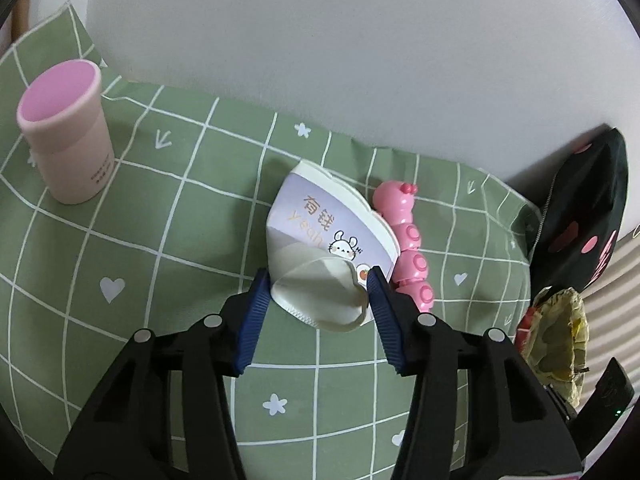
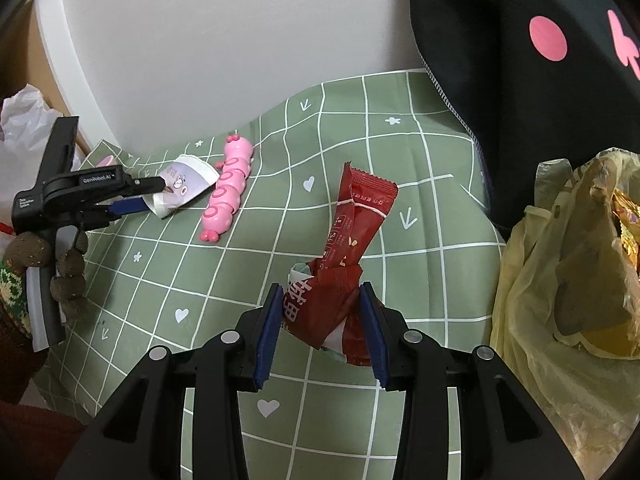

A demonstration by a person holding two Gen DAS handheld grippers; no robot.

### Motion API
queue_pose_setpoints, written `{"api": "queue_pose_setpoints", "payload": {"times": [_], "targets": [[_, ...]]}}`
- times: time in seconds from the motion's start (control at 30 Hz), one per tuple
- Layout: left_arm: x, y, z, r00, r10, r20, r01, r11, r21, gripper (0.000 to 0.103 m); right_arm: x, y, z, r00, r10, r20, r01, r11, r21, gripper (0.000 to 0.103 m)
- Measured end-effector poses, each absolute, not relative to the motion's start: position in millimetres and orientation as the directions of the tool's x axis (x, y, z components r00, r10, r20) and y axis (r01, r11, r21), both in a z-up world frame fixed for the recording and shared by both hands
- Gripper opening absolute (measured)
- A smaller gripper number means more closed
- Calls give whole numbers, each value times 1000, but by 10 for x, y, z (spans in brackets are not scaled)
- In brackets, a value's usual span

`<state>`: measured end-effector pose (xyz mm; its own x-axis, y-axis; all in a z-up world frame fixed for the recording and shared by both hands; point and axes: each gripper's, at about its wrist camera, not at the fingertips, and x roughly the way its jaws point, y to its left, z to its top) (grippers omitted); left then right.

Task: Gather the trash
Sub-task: 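Carry the white paper cup and red wrapper over the trash bag with both tools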

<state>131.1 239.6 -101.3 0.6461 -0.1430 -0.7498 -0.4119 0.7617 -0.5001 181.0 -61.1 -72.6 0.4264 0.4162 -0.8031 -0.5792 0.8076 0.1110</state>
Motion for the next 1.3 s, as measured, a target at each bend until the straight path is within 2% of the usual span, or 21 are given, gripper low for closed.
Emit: {"api": "queue_pose_setpoints", "payload": {"times": [0.33, 0.6, 1.0, 1.3], "targets": [[1150, 2324, -455, 733, -16, -680, -362, 837, -409, 47, 1746, -572, -641, 464, 421, -779, -598, 798, 75, 37], [1143, 2100, -75, 780, -14, -625, -266, 898, -352, 47, 1682, -549, -480, 519, 419, -745, -616, 787, 14, 37], [1539, 1330, 676, 839, -279, -467, 105, 925, -364, 47, 1620, -1055, 485, 735, 376, -564, -502, 861, -81, 37], [1921, 331, 943, 768, -479, -425, 368, 873, -321, 47, 1546, -1979, 838, 854, 172, -492, -256, 961, -109, 37]]}}
